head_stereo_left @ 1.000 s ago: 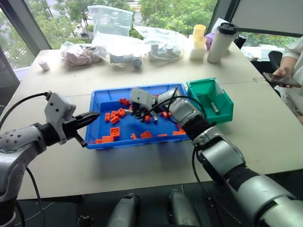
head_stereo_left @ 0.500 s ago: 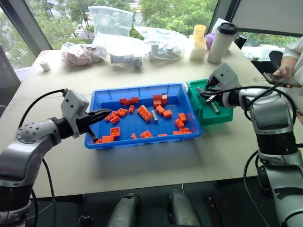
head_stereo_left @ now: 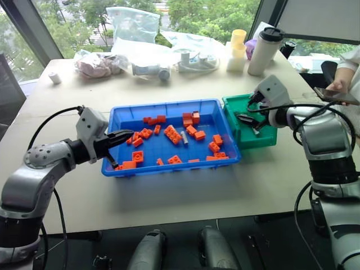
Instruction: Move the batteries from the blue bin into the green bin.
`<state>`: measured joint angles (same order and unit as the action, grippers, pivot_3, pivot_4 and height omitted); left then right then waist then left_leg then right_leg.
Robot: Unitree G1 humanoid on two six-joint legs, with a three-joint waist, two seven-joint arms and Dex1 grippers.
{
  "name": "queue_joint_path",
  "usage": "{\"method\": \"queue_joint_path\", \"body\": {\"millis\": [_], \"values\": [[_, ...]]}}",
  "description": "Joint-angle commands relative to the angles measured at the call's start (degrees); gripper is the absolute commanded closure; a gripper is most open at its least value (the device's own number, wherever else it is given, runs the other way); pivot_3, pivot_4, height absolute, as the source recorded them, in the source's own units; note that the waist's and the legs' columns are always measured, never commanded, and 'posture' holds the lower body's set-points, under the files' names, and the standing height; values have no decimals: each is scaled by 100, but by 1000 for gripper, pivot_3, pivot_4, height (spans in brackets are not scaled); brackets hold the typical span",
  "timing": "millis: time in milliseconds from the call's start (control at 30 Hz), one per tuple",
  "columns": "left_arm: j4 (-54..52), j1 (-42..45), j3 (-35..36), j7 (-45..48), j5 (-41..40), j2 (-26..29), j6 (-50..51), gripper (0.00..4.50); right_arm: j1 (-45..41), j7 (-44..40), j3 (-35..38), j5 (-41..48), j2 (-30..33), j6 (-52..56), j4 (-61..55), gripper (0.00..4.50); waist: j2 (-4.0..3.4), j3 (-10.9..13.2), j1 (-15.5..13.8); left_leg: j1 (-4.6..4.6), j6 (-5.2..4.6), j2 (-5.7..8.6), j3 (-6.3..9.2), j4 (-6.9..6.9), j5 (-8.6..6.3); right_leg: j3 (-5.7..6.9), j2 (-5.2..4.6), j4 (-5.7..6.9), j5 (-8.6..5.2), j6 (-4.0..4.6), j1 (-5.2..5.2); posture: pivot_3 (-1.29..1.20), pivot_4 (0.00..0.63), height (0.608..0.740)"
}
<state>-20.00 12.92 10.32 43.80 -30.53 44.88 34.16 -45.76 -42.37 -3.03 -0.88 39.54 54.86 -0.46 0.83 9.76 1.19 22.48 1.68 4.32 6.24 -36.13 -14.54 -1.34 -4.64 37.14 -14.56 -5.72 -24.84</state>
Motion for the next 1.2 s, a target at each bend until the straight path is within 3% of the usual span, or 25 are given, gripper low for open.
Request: {"method": "queue_joint_path", "body": {"millis": [33,233,367,633,1167,1200], "values": [[-203,-4,213,8,-37,70,-49,4500,-480,-179,-46,463,-266,156,-736,25,0,0,10,0,0,-1,0,1,0,0,2,1,0,0,-1,0,150,740],[-196,48,202,-22,6,80,-43,4500,-577,14,-843,866,-1421,552,-1242,25,2,-1,-9,0,0,-3,5,-1,0,2,2,0,0,0,1,0,150,740],[-295,-27,298,-60,-37,96,6,4500,-296,475,-1558,575,-1893,283,-1163,25,3,-2,-59,2,1,4,12,-4,0,4,-5,-1,0,0,3,0,150,740],[-535,-267,456,-139,-77,92,96,4500,-139,958,-2198,117,-2217,-497,-336,25,4,-2,-17,2,1,6,11,-3,1,5,-2,3,0,0,-2,0,150,740],[-746,-438,540,-332,-165,56,182,4500,-142,1000,-2375,-299,-2743,-1300,1240,25,4,-2,-3,-1,2,3,10,-1,1,4,4,4,0,0,-2,0,150,740],[-746,-438,537,-336,-163,56,178,4500,-139,992,-2362,-304,-2751,-1304,1264,260,4,-2,1,-1,2,3,10,-1,1,4,4,4,0,0,-2,0,150,740]]}}
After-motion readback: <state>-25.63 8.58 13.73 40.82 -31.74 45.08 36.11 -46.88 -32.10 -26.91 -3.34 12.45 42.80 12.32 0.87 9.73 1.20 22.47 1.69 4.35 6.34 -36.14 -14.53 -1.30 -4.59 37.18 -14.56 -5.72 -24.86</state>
